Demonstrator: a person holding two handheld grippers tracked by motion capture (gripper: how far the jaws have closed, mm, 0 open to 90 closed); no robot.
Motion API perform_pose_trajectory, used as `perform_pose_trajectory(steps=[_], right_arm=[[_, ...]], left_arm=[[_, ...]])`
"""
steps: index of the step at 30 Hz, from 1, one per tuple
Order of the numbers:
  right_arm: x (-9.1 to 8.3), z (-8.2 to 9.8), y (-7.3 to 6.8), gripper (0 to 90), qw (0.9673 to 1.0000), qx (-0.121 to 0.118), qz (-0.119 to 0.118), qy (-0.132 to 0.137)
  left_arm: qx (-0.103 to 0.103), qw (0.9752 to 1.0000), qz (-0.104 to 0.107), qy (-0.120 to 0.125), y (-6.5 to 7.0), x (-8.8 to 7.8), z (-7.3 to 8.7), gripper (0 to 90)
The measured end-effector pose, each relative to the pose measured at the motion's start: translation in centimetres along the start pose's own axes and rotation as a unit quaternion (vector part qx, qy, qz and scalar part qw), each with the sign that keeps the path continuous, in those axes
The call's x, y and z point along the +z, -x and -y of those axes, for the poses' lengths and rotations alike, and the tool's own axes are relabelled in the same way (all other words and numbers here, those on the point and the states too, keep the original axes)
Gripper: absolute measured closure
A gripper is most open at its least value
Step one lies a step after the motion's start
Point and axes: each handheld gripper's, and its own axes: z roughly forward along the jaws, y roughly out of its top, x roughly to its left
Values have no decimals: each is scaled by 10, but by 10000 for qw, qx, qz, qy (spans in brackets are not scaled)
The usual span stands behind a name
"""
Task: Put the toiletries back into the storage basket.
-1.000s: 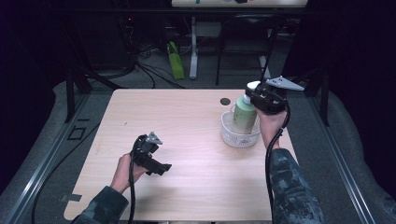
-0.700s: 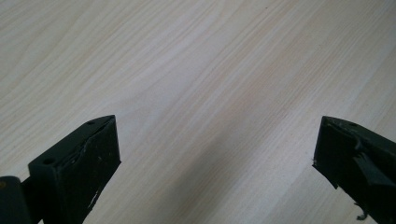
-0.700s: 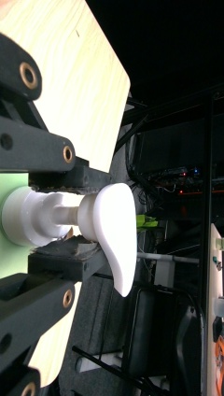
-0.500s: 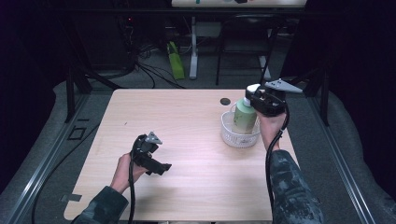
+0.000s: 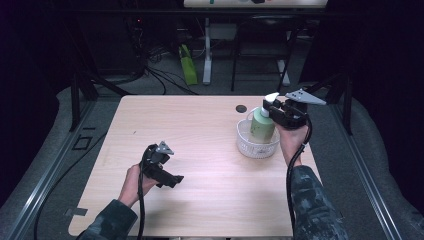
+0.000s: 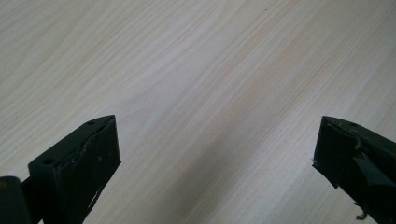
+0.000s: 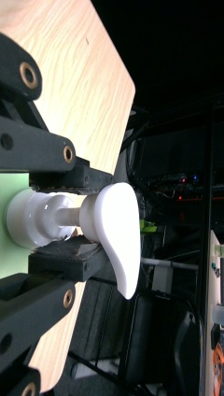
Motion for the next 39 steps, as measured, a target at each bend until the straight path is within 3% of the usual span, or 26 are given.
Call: perform_pose_trajectory(steps=[8,14,22,29,39], right_arm=[[-2,0,3,661,9999,96,-130,-28],[-3,-2,0,491,9997,154,-86,-138],[-11,-8,-3,345,9990,281,-80,-337],[-18,-12,-4,170,9964,358,-123,-758],[-39,-16,-12,77,9958,221,-236,-852]], left_arm=[[3,10000,28,-21,0,0,0,2],[7,10000,22,-21,0,0,0,2],[24,10000,16,-14,1,1,-1,2],[17,10000,14,-14,1,1,-1,2],[23,10000,52,-41,1,1,-1,2]])
